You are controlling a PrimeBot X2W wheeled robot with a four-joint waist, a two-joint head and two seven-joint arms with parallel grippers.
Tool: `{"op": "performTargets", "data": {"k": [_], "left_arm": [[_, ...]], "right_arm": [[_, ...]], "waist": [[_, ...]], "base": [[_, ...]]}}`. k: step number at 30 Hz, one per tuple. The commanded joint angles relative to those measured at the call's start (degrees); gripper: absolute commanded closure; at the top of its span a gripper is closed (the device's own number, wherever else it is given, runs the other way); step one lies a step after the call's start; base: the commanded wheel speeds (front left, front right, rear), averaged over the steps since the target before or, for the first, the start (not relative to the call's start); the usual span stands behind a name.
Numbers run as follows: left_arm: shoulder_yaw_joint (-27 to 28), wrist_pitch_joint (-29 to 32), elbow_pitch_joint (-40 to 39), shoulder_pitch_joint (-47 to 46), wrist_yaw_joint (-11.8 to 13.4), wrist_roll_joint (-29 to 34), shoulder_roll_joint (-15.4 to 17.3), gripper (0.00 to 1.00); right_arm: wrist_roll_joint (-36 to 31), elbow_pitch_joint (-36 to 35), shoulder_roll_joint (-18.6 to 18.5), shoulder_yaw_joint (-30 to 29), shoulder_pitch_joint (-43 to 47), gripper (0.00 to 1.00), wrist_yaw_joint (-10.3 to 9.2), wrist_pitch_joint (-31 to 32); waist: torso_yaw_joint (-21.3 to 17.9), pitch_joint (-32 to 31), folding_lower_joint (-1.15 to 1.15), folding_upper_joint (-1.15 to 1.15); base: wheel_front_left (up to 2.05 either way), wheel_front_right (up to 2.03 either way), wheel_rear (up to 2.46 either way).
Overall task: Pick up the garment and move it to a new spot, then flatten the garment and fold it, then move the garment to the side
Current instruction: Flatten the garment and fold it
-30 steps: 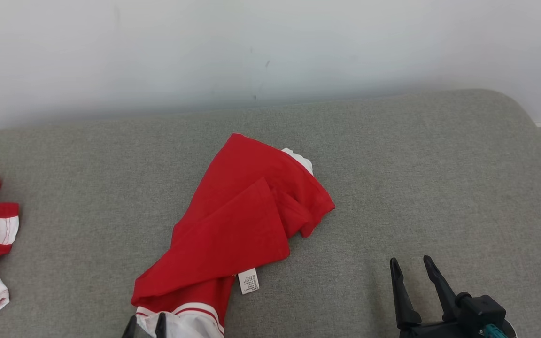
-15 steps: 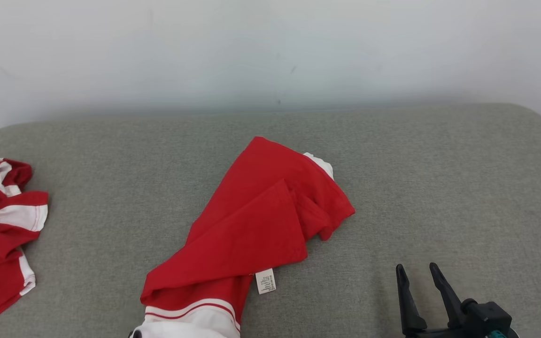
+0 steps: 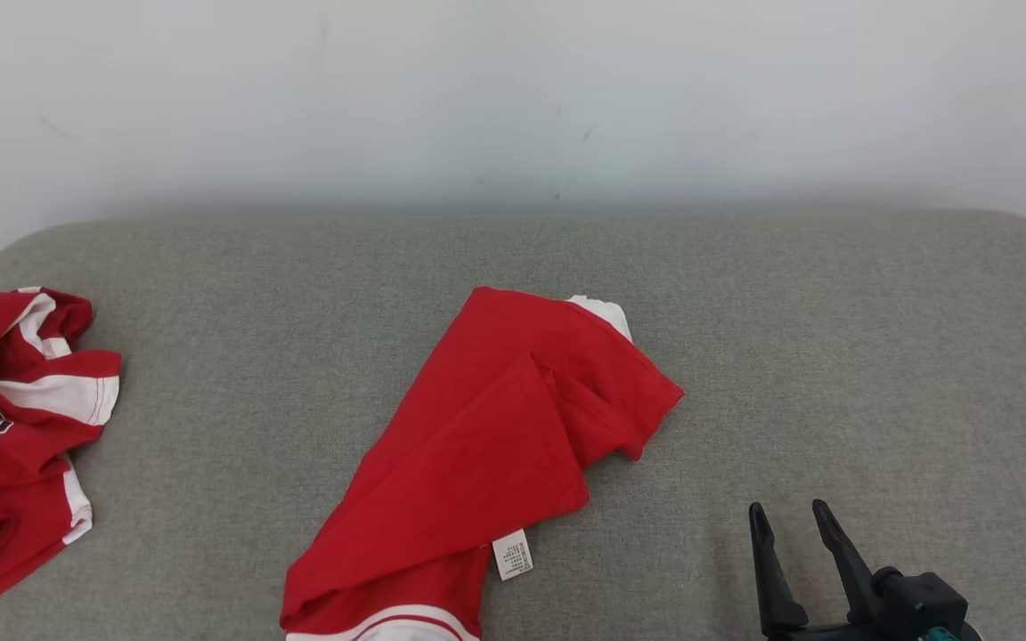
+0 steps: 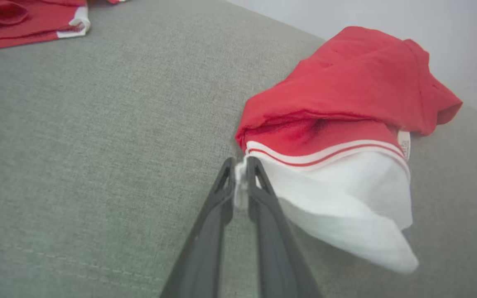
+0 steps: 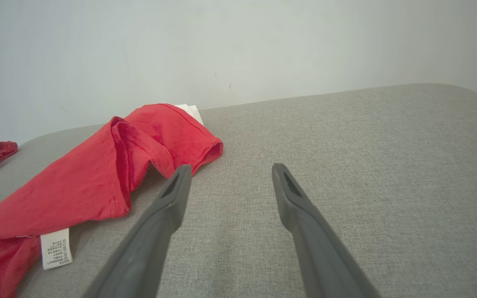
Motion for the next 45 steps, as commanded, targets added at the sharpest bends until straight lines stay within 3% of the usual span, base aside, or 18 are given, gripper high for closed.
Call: {"op": "performTargets", "data": {"k": [1,11,20,30,37,45], "left_arm": [[0.87,-0.86,-0.95,-1.40,-0.18,-0.18,-0.34,0.00],[5.27,-2.01,-5.07,-4.83,-0.03,4.17,-1.03,0.00],[10.02,-2.05,-7.99,-4.77,-0.67,11.88,-3.97,0.00],[11.36,-2.05,-7.02,-5.25,-1.46,12.98,-4.75,0.00],[9.92,-2.06,-6.76,-6.08,-0.87,11.69,-4.73,0.00],[8.44,-2.06,-6.43,-6.26,-0.40,10.99,-4.75,0.00]], "right_arm": [[-0.37,0.02,-0.04,-0.09,0.21,0.00,0.20,-0.14],[-0.23,0.06,-0.03,0.73,0.39,0.00,0.20,-0.14],[-0.27,-0.19,-0.03,1.72,0.02,0.00,0.20,-0.14],[-0.03,1.91,-0.03,6.20,-2.55,0.00,0.20,-0.15],[0.84,9.29,-0.04,11.94,-8.89,0.00,0.20,-0.15],[3.65,23.01,-0.04,16.79,-17.17,0.00,0.20,-0.15]], "waist": [[-0.05,-0.17,0.00,0.00],[-0.98,-0.48,0.00,0.00],[-2.16,0.03,0.00,0.00],[0.10,0.32,0.00,0.00],[2.87,0.50,0.00,0.00],[6.66,1.52,0.00,0.00]], "base": [[0.00,0.00,0.00],[0.00,0.00,0.00],[0.00,0.00,0.00],[0.00,0.00,0.00],[0.00,0.00,0.00],[0.00,0.00,0.00]]}}
